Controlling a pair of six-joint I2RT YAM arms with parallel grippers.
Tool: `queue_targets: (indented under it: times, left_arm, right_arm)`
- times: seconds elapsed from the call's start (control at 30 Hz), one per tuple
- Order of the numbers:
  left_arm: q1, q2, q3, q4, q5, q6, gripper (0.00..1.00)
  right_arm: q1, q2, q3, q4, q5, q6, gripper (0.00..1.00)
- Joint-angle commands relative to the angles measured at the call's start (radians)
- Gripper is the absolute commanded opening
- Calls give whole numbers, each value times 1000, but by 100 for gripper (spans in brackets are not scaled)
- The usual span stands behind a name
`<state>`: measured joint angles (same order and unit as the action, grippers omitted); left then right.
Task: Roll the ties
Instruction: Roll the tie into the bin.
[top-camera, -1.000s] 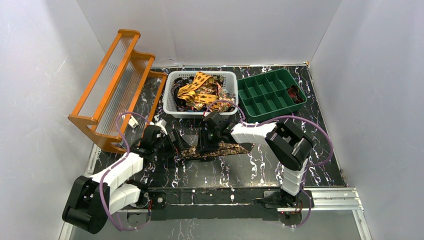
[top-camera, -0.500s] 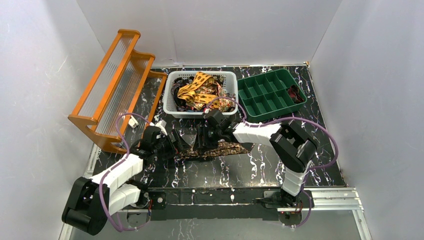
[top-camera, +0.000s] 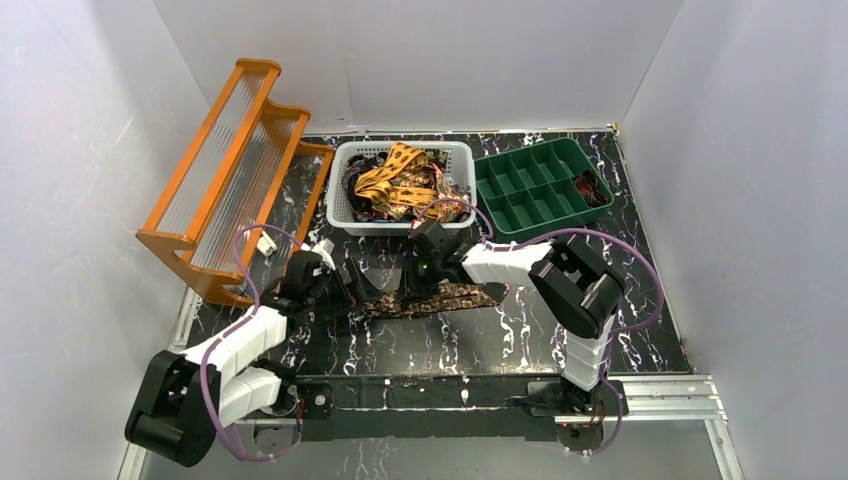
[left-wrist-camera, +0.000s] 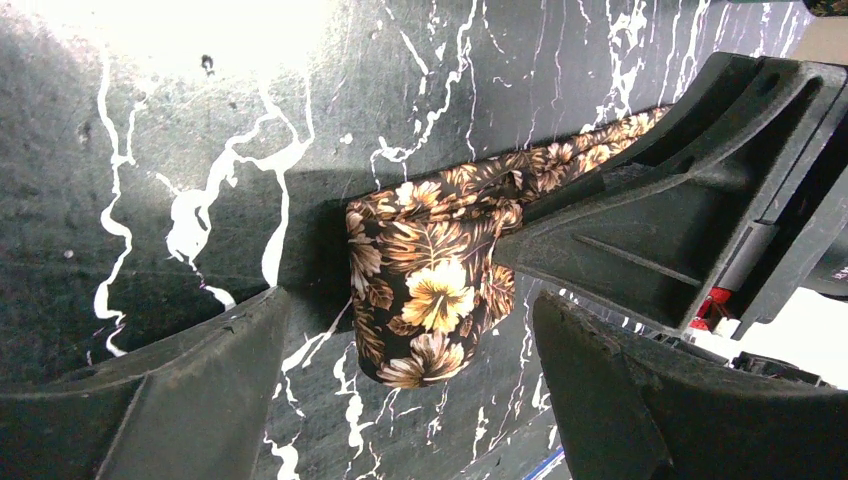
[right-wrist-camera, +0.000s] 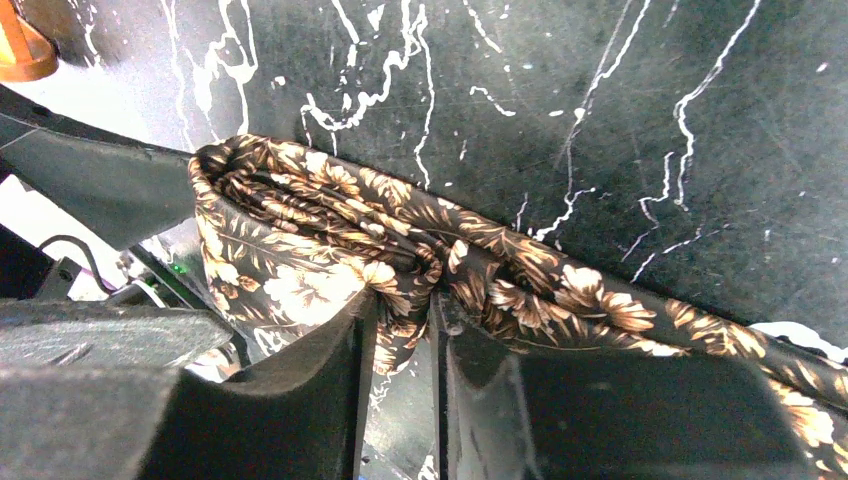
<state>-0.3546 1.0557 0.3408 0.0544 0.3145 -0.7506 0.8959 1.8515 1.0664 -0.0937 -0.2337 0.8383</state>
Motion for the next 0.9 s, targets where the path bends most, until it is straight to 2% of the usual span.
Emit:
queue_targets:
  times: [0.0, 0.13, 0.4, 0.53, 0.87]
  left_arm:
    - [11, 46, -32, -4, 10, 25, 89]
    - [13, 74, -30, 23, 36, 26, 88]
    - [14, 76, -108, 81, 97, -41, 75]
    - [13, 128, -114, 58, 105, -45, 69]
    - [14, 257, -136, 162, 141, -70, 56]
  right_arm:
    - [-15, 22, 16, -31, 17, -5, 30]
    - [-18, 34, 9, -25, 2, -5, 29]
    - [-19, 33, -11, -15, 3, -2, 28]
    - [-19, 25, -34, 2, -5, 2, 27]
    - [-19, 21, -52, 18, -17, 5, 25]
